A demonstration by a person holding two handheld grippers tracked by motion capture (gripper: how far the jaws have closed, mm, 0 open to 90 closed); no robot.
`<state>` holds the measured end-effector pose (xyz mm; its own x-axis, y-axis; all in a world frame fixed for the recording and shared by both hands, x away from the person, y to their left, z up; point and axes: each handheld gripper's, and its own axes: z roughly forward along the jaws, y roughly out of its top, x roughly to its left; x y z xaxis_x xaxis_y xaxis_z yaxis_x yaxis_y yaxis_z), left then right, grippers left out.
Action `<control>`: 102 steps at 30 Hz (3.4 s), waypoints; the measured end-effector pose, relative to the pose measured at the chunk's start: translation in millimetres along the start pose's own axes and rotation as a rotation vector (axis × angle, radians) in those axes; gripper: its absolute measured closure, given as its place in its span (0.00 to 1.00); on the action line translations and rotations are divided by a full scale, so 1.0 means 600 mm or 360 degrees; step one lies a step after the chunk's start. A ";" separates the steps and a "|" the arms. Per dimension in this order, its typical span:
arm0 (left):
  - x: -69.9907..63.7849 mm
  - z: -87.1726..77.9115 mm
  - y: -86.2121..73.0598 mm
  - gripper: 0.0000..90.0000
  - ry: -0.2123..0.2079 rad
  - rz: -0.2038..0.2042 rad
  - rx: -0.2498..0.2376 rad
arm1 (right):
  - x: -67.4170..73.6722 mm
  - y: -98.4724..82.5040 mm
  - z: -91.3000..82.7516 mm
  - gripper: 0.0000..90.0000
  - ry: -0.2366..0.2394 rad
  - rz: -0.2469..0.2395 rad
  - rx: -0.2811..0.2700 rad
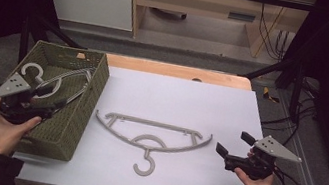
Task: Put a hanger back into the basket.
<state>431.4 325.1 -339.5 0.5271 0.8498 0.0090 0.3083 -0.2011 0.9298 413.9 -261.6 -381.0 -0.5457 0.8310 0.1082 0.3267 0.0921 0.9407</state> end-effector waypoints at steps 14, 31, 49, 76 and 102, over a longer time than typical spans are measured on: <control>-0.118 0.053 -0.043 0.12 -0.0197 0.0068 0.0025 | 0.025 -0.013 0.042 0.06 0.0088 -0.0073 0.0102; -0.191 0.119 -0.055 0.13 -0.0438 0.0310 0.0239 | 0.031 -0.015 0.047 0.06 0.0124 -0.0074 0.0117; -0.203 0.249 -0.098 0.18 -0.0472 0.0372 0.0638 | 0.025 -0.005 0.024 0.05 0.0109 -0.0039 0.0040; -0.199 0.282 -0.122 0.41 -0.0480 0.0419 0.0769 | 0.024 -0.007 0.026 0.05 0.0107 -0.0061 0.0061; -0.270 0.239 -0.116 0.89 -0.0642 0.0538 0.0930 | 0.022 -0.005 0.018 0.05 0.0107 -0.0049 0.0035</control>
<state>438.0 131.7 -458.5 0.8789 0.4766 0.0183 0.3875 -0.7359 0.5553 414.1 -245.2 -385.8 -0.6060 0.7890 0.1013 0.3253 0.1296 0.9367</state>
